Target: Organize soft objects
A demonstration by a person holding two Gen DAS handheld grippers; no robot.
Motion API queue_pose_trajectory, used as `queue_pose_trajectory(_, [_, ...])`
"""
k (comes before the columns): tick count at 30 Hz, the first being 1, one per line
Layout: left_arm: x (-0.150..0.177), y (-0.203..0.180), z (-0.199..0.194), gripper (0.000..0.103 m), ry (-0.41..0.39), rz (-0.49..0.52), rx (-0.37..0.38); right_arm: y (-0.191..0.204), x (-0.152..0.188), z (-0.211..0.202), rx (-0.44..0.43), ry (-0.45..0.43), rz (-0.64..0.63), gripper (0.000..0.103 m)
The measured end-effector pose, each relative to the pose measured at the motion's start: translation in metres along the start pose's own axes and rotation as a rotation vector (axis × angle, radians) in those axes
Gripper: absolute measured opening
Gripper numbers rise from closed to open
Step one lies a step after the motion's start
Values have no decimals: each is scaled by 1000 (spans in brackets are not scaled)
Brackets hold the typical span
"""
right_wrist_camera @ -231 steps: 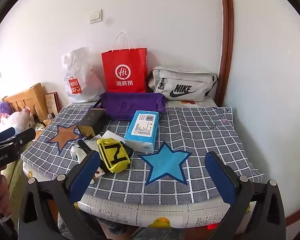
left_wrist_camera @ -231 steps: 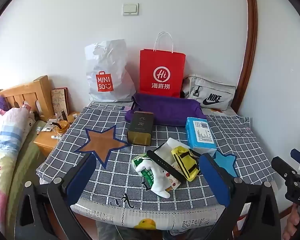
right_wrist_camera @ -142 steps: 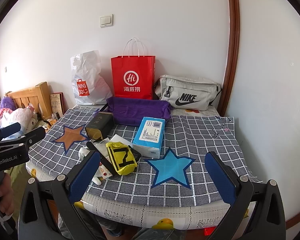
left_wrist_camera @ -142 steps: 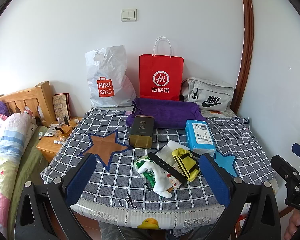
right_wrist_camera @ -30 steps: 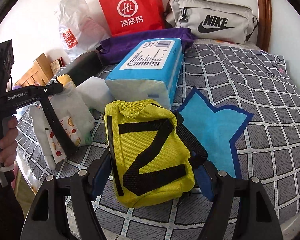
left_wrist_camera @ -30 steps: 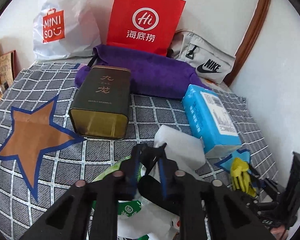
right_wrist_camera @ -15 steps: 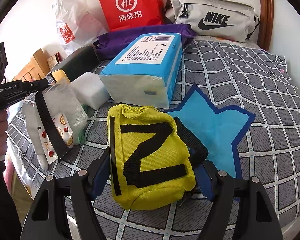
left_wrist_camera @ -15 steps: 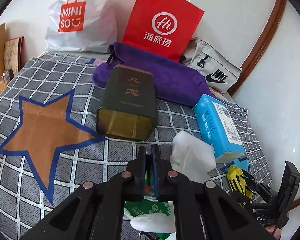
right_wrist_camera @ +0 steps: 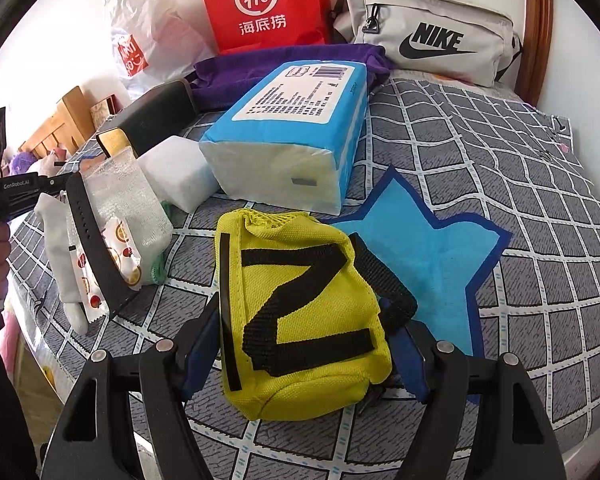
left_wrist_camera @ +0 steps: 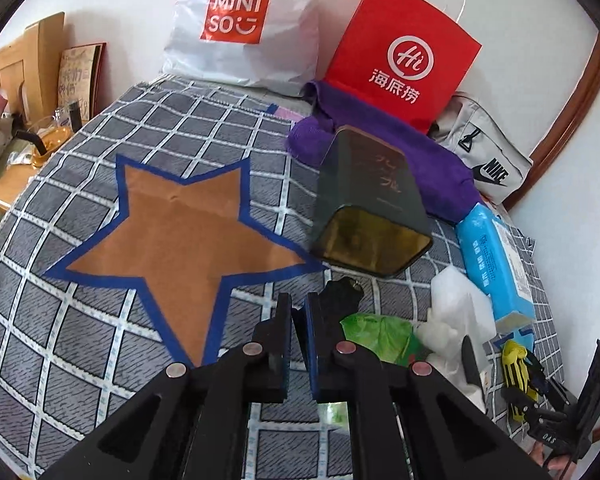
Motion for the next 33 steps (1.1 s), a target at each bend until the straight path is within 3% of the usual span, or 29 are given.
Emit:
queue_pose_trajectory(2, [5,3,1,17,19,7,-5,1,0,0,3,2,-4,75])
queue_pose_trajectory(3, [7,4,2,25,30,17,-23,1,0,0,3,4,-6,75])
queue_pose_trajectory(6, [9,2,6,27,42,60,-54,1,0,0,3,7,-9,75])
queue_pose_trajectory(14, [9,-11,12,32,71,123,-31,2,-1,1,21,12,-20,75])
queue_pose_trajectory(17, [7,-14,8,34,66,90,58,2,-1,1,23,15,-21,75])
queue_pose_trajectory(19, [6,-17,7,51,67,69,117,1,-3,-1,18,15,-16,75])
queue_pose_trajectory(23, [4,-21,12,50,47,116,39,-1,-17,-18,-24,-39,20,73])
queue_pose_trajectory(25, [3,-24,15,49,57,111,71,-1,-27,-30,2,-75,-3,73])
queue_pose_trajectory(26, [3,-28,16,45,67,113,95,0,-30,-36,4,-84,-13,73])
queue_pose_trajectory(28, [5,-32,20,29,89,130,105,2,-37,-47,16,-112,-30,73])
queue_pose_trajectory(33, [8,-31,26,14,108,120,107,8,-53,-68,11,-161,-56,73])
Point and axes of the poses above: each gripper's, at about its wrist camera, not at the fingertips, and z roughly the way its jaws point, y to its left, x to its underside, the point moved 7 cm from there along z, roughly the way its jaws point, and after that the axes turned 2 degrees about x, right-handed, at the moved point
